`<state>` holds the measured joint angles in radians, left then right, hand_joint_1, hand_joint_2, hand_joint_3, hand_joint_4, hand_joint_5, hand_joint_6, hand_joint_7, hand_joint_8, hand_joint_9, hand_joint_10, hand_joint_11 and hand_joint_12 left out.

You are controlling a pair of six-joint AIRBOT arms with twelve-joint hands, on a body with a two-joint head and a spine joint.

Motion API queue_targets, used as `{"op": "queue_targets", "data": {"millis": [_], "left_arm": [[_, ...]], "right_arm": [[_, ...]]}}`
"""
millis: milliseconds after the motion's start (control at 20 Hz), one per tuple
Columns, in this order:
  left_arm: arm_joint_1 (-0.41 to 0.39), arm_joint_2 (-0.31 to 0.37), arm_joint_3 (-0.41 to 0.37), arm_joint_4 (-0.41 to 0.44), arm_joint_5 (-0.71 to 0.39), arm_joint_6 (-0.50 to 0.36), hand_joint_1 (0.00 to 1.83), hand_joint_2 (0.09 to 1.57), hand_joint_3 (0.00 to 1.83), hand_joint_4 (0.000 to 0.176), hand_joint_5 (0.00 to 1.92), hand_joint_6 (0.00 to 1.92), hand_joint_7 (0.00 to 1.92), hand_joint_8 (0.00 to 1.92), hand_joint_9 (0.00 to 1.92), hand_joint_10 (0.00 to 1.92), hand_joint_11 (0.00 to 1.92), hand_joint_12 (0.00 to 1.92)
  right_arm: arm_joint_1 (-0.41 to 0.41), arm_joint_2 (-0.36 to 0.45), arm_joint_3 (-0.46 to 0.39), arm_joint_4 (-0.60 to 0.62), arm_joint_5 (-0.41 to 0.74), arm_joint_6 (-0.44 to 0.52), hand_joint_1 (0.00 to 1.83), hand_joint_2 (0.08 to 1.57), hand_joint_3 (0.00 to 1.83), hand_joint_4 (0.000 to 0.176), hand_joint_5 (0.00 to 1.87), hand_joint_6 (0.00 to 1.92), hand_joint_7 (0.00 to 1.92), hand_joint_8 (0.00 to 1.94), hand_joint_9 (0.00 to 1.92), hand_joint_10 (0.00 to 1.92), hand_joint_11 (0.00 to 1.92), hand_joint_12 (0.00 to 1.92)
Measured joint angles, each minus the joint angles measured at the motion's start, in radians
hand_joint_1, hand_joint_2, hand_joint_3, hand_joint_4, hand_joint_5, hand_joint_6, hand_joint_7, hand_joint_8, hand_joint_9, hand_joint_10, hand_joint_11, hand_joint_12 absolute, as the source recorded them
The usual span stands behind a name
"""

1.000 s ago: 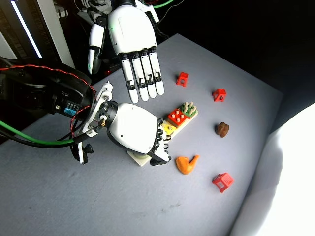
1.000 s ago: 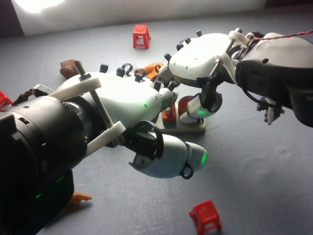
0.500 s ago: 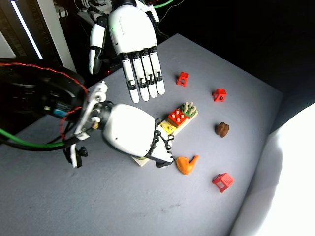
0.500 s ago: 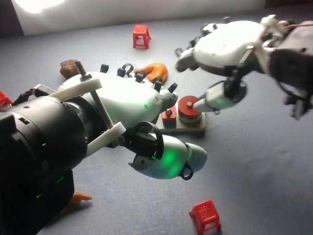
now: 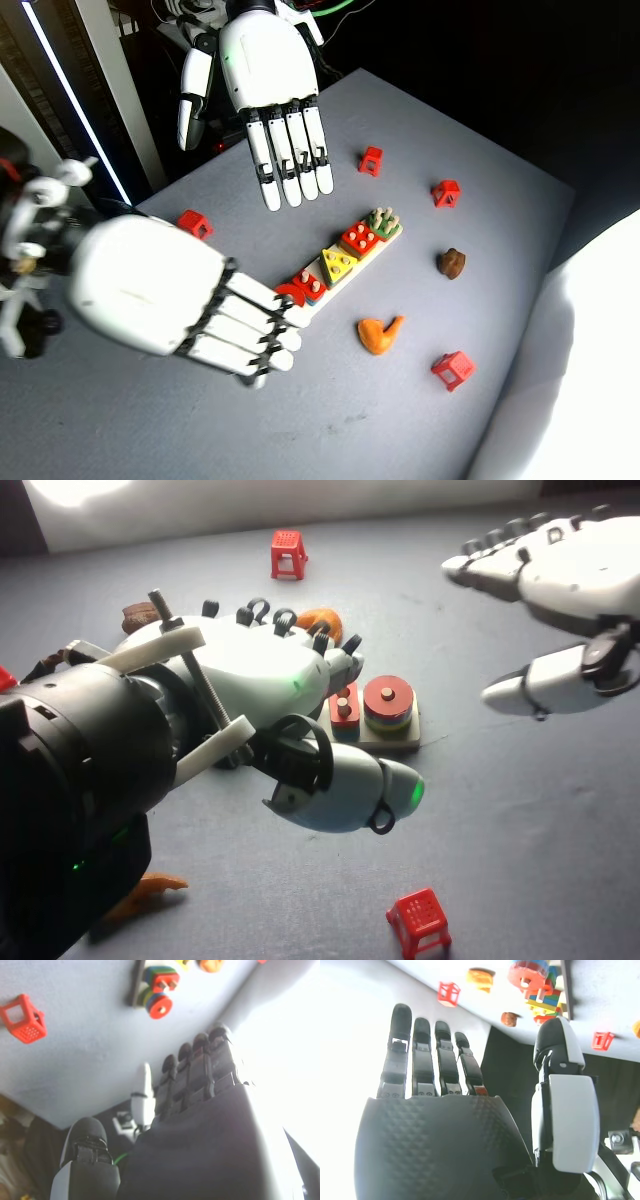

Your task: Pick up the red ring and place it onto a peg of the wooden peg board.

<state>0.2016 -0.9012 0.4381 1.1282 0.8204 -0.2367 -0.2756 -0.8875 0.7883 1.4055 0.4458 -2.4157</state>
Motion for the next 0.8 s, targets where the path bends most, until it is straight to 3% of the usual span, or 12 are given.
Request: {"op": "queue_targets", "data": {"millis": [200,250,300,400,800], "left_arm": [[0.000,0.000,0.000,-0.006,-0.001,0.006,0.00,1.15,0.00,0.000,0.07,0.01,0.06,0.02,0.03,0.01,0.03,0.01],[0.000,0.000,0.000,-0.006,-0.002,0.009,0.00,1.15,0.00,0.000,0.07,0.01,0.06,0.02,0.03,0.01,0.03,0.01],[0.000,0.000,0.000,-0.007,-0.003,0.010,0.00,1.15,0.00,0.000,0.05,0.00,0.05,0.01,0.01,0.00,0.00,0.00],[0.000,0.000,0.000,-0.006,-0.003,0.011,0.00,1.13,0.00,0.000,0.06,0.01,0.06,0.01,0.03,0.01,0.03,0.02],[0.001,-0.001,-0.002,-0.007,-0.007,0.012,0.00,1.15,0.00,0.000,0.09,0.01,0.08,0.01,0.04,0.01,0.02,0.02]], "right_arm": [[0.000,0.078,-0.083,-0.031,0.037,0.011,0.60,1.12,0.00,0.000,0.00,0.00,0.02,0.00,0.02,0.03,0.00,0.58],[-0.002,0.092,-0.102,-0.060,0.043,0.015,0.60,1.12,0.00,0.000,0.00,0.00,0.02,0.00,0.02,0.03,0.00,0.58],[-0.007,0.116,-0.131,-0.115,0.052,0.025,0.55,1.14,0.01,0.000,0.00,0.00,0.00,0.00,0.00,0.01,0.00,0.38],[-0.023,0.146,-0.169,-0.219,0.056,0.089,0.53,1.15,0.00,0.000,0.00,0.00,0.00,0.00,0.00,0.00,0.00,0.28],[-0.022,0.137,-0.172,-0.232,0.097,0.221,0.45,1.19,0.00,0.000,0.00,0.00,0.00,0.00,0.00,0.00,0.00,0.00]]}}
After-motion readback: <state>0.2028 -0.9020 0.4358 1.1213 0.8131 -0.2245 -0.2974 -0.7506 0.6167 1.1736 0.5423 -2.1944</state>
